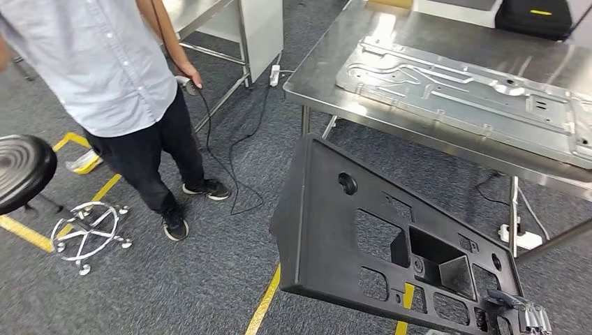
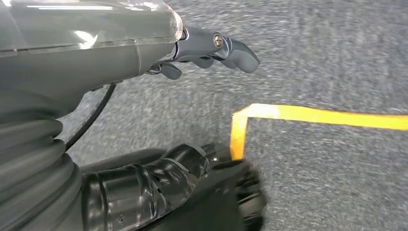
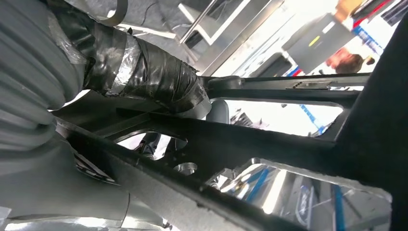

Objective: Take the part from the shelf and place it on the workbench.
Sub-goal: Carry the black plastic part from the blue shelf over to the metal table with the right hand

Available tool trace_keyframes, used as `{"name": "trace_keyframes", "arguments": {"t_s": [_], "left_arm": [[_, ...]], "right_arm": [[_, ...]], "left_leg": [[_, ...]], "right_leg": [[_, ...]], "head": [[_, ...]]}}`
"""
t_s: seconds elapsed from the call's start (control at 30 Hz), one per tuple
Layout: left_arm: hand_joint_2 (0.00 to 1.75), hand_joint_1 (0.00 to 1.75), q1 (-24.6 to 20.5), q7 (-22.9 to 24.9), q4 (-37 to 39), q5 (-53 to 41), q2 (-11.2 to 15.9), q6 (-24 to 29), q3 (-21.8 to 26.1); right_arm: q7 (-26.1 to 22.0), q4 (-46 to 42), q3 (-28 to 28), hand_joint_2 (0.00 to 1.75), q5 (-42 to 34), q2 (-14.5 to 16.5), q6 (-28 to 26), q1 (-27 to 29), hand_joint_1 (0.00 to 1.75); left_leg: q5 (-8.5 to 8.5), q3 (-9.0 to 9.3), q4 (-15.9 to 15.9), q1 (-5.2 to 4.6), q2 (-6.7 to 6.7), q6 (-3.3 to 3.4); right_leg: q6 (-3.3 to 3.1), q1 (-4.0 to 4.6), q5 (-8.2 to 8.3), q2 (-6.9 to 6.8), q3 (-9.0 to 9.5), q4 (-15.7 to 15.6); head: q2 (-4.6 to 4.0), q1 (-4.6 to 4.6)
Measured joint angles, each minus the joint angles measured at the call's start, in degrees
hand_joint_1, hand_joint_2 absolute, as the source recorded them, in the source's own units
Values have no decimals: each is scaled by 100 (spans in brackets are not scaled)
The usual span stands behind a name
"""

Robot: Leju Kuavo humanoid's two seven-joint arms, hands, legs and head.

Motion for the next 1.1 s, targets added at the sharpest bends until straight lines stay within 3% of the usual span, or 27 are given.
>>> {"name": "trace_keyframes", "arguments": {"t_s": [0.07,0.13,0.2,0.27,0.33,0.37,0.4,0.5,0.57,0.63,0.67,0.73,0.8,0.83,0.87,0.9,0.93,1.0,1.03,1.1], "left_arm": [[175,0,-1,-2,0,-9,1,-2,0],[175,0,-15,-3,0,-13,0,-3,1],[175,0,-22,-5,0,-12,-2,-4,2],[175,0,-13,-6,0,-13,-2,-5,2],[175,0,1,-6,0,-13,-1,-5,3],[175,0,2,-7,0,-13,-1,-6,3],[175,0,-3,-8,0,-13,-1,-7,4],[175,0,-23,-12,0,-13,-8,-9,4],[175,0,-34,-15,0,-13,-10,-13,3],[175,0,-50,-19,0,-14,-10,-14,4],[175,0,-56,-20,0,-14,-10,-14,4],[175,0,-57,-25,0,-15,-9,-14,3],[175,0,-45,-27,0,-16,-9,-14,2],[175,0,-36,-26,0,-16,-8,-14,2],[175,0,-26,-26,0,-16,-8,-14,3],[175,0,-19,-25,0,-15,-7,-14,3],[175,0,-15,-25,0,-14,-6,-14,4],[175,0,-14,-24,0,-13,-4,-13,4],[175,0,-18,-25,0,-13,-3,-13,4],[175,0,-30,-25,0,-15,-2,-13,4]], "right_arm": [[0,2,2,175,0,-1,0,1,175],[0,2,2,175,0,-2,-1,14,175],[0,2,1,175,0,-3,-1,18,175],[0,4,2,175,0,-4,-1,1,175],[0,10,2,175,0,-4,0,-7,175],[0,14,2,175,0,-4,0,-5,175],[0,16,2,175,1,-4,0,-2,175],[0,19,3,175,1,-4,0,-9,175],[0,18,4,175,2,-5,0,-16,175],[0,16,4,175,2,-5,-1,-11,175],[0,15,4,175,3,-5,-1,-7,175],[0,14,7,175,4,-4,-4,-11,175],[0,15,11,175,4,-3,-7,-20,175],[0,16,14,175,3,-2,-7,-21,175],[0,18,14,175,3,-2,-7,-20,175],[0,19,14,175,3,-2,-7,-20,175],[0,20,14,175,3,-2,-7,-19,175],[0,21,14,175,4,-3,-7,-21,175],[0,22,15,175,4,-3,-7,-21,175],[0,25,16,175,3,-4,-7,-20,175]], "left_leg": [[10,72,-189,-7,-132,44],[34,93,-218,-13,0,123],[66,116,-266,0,148,199],[66,124,-285,-9,308,242],[48,126,-284,-25,470,258],[37,132,-283,-30,544,257],[25,144,-283,-33,608,253],[-26,215,-283,-46,751,212],[-55,249,-288,-62,815,159],[-69,288,-320,-75,890,100],[-97,310,-315,-71,884,71],[-310,212,-30,-64,695,25],[-669,-137,692,-52,447,9],[-784,-325,1046,-51,399,3],[-790,-451,1249,-51,380,2],[-673,-479,1231,-52,371,6],[-453,-399,980,-52,352,19],[-39,-116,221,-51,192,54],[63,-12,-48,-51,108,68],[71,52,-206,-65,40,89]], "right_leg": [[78,-6,-12,123,-57,49],[149,-33,5,215,-87,47],[199,-24,-115,-12,-188,241],[236,-9,-438,-365,-486,842],[264,-16,-690,-481,-823,1500],[267,-18,-678,-505,-883,1613],[261,-18,-559,-524,-827,1504],[173,31,-56,-758,-234,388],[105,86,10,-863,-60,33],[52,92,19,-767,-59,7],[23,73,32,-719,-41,-25],[-43,28,67,-620,5,-97],[-80,23,72,-519,14,-111],[-89,29,67,-458,15,-107],[-94,35,62,-388,21,-100],[-96,39,55,-314,27,-89],[-92,41,43,-239,35,-72],[-64,46,9,-112,35,-20],[-40,47,-6,-57,22,7],[23,38,-13,28,-12,31]], "head": [[0,2],[0,1],[0,14],[0,27],[0,26],[0,26],[0,26],[0,26],[0,25],[0,23],[0,23],[0,19],[0,14],[0,13],[0,12],[0,13],[0,12],[0,14],[0,13],[0,14]]}}
